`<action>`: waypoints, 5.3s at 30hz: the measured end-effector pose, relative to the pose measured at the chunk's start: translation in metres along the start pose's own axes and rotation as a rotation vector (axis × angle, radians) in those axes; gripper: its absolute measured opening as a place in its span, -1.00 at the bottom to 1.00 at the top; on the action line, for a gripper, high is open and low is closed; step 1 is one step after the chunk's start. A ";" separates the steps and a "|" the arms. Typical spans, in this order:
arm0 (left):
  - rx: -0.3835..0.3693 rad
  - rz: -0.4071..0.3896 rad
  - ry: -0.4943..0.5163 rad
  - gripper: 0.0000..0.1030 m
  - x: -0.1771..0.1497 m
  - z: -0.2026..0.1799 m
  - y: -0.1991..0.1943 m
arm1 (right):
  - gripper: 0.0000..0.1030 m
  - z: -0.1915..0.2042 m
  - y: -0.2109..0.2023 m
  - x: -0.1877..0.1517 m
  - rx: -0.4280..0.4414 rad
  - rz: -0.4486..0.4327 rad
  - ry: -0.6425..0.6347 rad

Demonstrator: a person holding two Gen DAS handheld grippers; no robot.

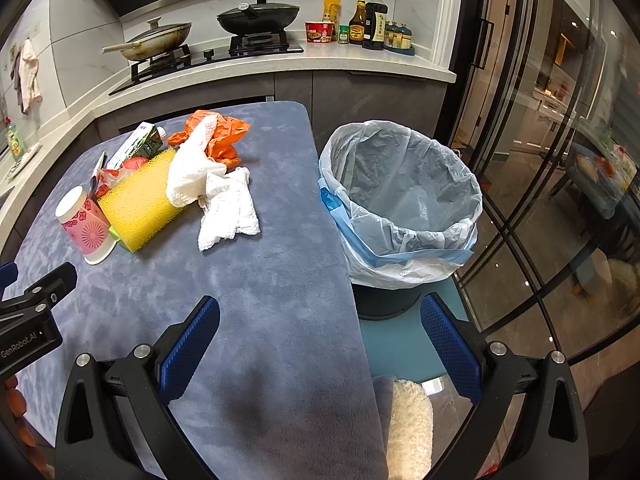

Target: Collect trash

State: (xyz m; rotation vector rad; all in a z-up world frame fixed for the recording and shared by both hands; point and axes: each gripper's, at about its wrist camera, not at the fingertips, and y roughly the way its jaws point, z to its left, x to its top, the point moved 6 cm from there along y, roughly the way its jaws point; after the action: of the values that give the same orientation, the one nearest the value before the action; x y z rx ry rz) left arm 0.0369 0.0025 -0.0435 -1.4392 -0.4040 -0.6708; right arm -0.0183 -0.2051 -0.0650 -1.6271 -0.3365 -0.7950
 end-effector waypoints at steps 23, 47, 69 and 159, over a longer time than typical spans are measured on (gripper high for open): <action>0.000 0.001 0.003 0.87 0.000 0.001 -0.001 | 0.87 -0.001 0.000 0.000 -0.003 -0.001 0.003; -0.003 -0.005 0.017 0.87 0.002 -0.005 -0.006 | 0.87 -0.010 -0.004 0.002 -0.003 -0.011 0.035; -0.008 -0.005 0.015 0.87 0.004 -0.010 -0.009 | 0.87 -0.009 -0.004 0.003 0.004 -0.008 0.035; -0.224 0.004 -0.134 0.06 0.014 0.040 0.032 | -0.03 0.068 0.073 0.066 0.330 0.043 0.006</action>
State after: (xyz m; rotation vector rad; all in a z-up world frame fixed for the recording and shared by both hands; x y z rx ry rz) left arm 0.0731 0.0390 -0.0547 -1.7036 -0.4407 -0.6336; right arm 0.0951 -0.1705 -0.0784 -1.3183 -0.4047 -0.6727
